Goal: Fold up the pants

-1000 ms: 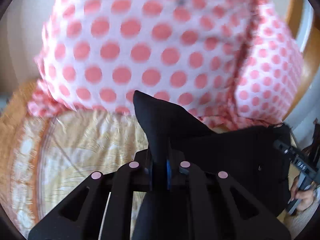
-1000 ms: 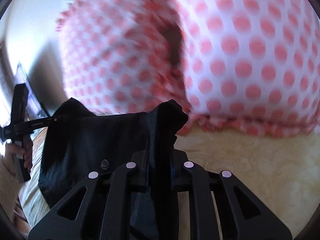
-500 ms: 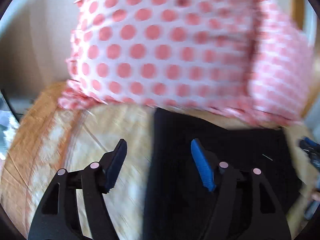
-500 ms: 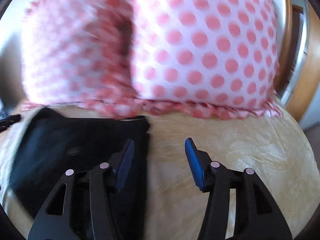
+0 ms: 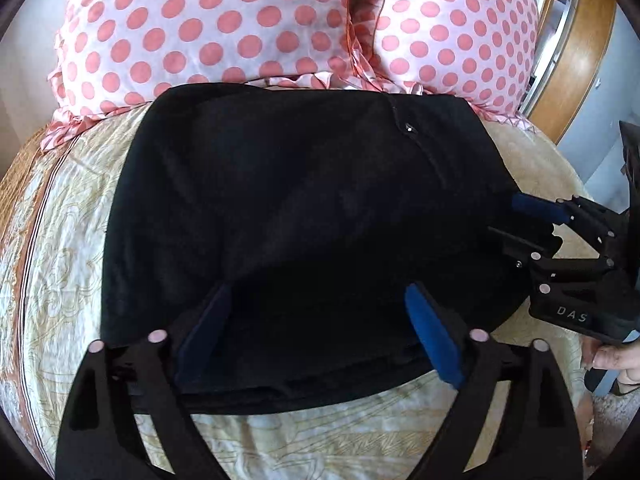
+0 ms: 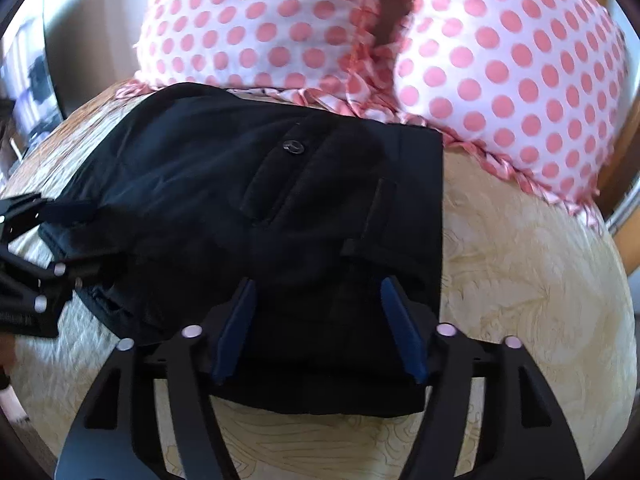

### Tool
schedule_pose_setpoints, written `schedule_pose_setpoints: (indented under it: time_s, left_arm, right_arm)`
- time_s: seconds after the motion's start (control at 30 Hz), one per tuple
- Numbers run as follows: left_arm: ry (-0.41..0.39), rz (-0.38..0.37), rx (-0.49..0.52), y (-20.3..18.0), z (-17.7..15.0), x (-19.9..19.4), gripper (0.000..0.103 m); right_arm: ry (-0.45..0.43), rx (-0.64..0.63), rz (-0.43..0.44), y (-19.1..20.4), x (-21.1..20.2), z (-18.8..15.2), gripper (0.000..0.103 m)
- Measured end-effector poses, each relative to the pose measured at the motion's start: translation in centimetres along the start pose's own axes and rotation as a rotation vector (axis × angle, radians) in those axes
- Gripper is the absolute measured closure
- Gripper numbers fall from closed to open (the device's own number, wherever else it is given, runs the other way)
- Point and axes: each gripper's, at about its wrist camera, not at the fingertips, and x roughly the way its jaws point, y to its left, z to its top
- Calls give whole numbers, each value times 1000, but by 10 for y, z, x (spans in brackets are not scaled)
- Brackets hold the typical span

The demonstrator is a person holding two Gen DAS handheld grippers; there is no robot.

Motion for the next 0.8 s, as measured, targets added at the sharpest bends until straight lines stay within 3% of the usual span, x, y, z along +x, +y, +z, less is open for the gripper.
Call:
schedule_pose_setpoints:
  time_s: [0.07, 0.1, 0.17, 0.3, 0.53, 0.8]
  left_arm:
    - [-22, -8, -42, 3, -3, -12, 12]
    - [-39, -11, -56, 5, -8, -20, 12]
    - [-87, -3, -71, 8, -21, -42, 6]
    - [-137, 63, -94, 14, -65, -73, 2]
    - [-130, 132, -137, 24, -122, -83, 2]
    - [-153, 159, -102, 19, -140, -84, 2]
  right_arm:
    - [-11, 75, 19, -8, -6, -1, 27]
    - [-30, 113, 15, -11, -15, -8, 13]
    - [-85, 168, 21, -12, -38, -23, 5]
    - [-135, 210, 43, -1, -66, -58, 3]
    - [-104, 202, 31, 37, -71, -101, 1]
    - [-104, 140, 18, 64, -69, -113, 1]
